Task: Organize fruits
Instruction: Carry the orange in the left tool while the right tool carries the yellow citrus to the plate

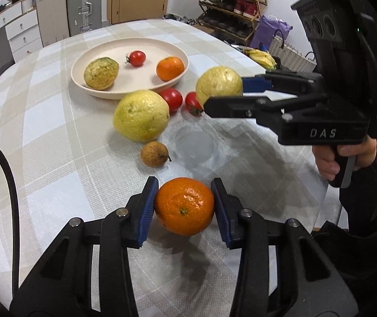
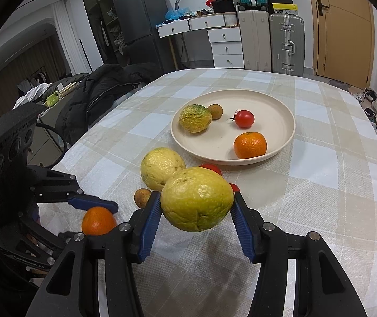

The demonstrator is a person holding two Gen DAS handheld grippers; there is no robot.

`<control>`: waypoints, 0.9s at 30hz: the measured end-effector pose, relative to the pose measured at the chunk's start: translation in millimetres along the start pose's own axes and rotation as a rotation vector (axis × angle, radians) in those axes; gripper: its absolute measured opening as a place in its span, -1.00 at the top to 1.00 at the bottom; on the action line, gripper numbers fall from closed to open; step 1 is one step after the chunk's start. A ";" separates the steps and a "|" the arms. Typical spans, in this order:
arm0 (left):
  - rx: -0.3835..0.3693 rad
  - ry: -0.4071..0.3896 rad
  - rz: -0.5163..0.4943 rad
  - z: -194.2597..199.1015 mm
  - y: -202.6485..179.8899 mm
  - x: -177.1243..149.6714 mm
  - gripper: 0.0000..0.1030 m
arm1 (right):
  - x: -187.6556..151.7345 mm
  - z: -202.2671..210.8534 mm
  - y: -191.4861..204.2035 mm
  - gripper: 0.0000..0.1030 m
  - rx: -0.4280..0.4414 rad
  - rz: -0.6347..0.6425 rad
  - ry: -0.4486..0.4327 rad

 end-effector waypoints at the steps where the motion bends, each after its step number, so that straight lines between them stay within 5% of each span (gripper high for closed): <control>1: 0.004 -0.011 0.007 2.9 1.6 0.7 0.25 | 0.1 0.0 0.0 -0.04 0.000 0.000 -0.001; 12: 0.049 -0.198 0.133 26.2 27.0 21.2 0.25 | 1.9 2.6 -1.3 -0.04 -0.002 0.000 -0.019; 27: 0.145 -0.301 0.217 25.7 61.9 64.0 0.25 | 17.8 21.0 -23.8 -0.04 -0.064 -0.028 -0.105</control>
Point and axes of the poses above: each gripper's, at about its wrist camera, not at the fingertips, and z roughly against the way its jaws point, y to its left, x to its top, the point moved 3 cm from there along -z, roughly the way its jaws point, and after that the axes turned 5 degrees about z, right-handed, at the moved point
